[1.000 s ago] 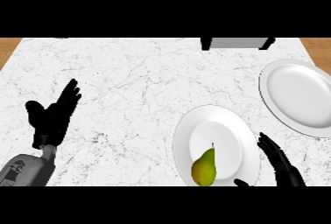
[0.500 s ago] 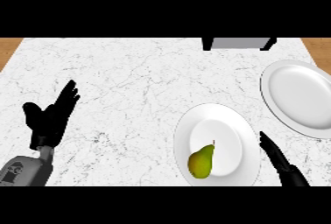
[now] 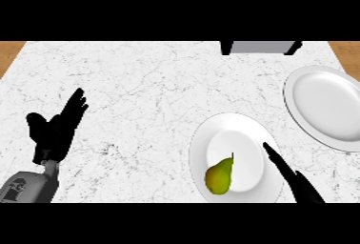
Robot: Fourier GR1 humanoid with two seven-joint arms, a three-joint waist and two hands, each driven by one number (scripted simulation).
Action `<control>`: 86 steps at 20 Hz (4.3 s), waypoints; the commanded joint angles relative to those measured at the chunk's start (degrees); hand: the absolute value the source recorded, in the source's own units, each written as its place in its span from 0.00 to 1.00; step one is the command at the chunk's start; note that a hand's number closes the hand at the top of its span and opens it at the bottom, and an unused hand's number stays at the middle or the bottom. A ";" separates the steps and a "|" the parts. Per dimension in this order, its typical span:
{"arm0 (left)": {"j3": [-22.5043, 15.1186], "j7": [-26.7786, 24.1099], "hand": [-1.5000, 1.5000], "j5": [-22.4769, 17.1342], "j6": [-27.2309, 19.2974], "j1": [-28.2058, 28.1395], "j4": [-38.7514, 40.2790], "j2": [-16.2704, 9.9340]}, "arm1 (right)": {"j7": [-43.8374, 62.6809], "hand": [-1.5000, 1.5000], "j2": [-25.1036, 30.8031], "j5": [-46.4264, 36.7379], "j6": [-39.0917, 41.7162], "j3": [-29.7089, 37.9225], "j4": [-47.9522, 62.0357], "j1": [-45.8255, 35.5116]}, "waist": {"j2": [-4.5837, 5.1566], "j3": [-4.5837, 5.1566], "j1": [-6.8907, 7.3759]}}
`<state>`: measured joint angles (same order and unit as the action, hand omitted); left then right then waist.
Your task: Pick the pear from the plate and place it in the plate
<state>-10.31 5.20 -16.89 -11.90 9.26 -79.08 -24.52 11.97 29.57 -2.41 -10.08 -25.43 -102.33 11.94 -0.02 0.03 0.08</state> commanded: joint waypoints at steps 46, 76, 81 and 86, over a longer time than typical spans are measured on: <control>10.27 1.97 0.50 9.83 9.16 -0.79 0.06 8.24 | 10.53 1.00 -16.43 -24.40 14.33 -0.83 11.82 -11.58 | -0.02 -0.03 -0.20; 12.44 2.76 0.50 11.19 10.53 0.63 0.21 9.05 | 6.89 1.00 -6.45 -39.21 -5.76 28.77 10.94 -27.63 | 0.05 -0.04 -0.11; 12.88 1.63 0.50 11.29 11.53 -1.20 -0.92 8.62 | -3.07 1.00 -1.41 -32.91 -5.87 37.00 25.42 -31.34 | 0.17 -0.06 0.25; 12.35 3.63 0.50 12.48 9.47 0.25 -1.63 10.27 | -11.31 1.00 3.09 -34.05 -4.68 38.63 40.35 -34.08 | 0.26 -0.08 0.61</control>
<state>1.74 9.11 -4.72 -2.36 9.17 -80.64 -14.54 5.88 29.21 -36.63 -16.17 11.28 -71.55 -19.96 0.17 -0.04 0.43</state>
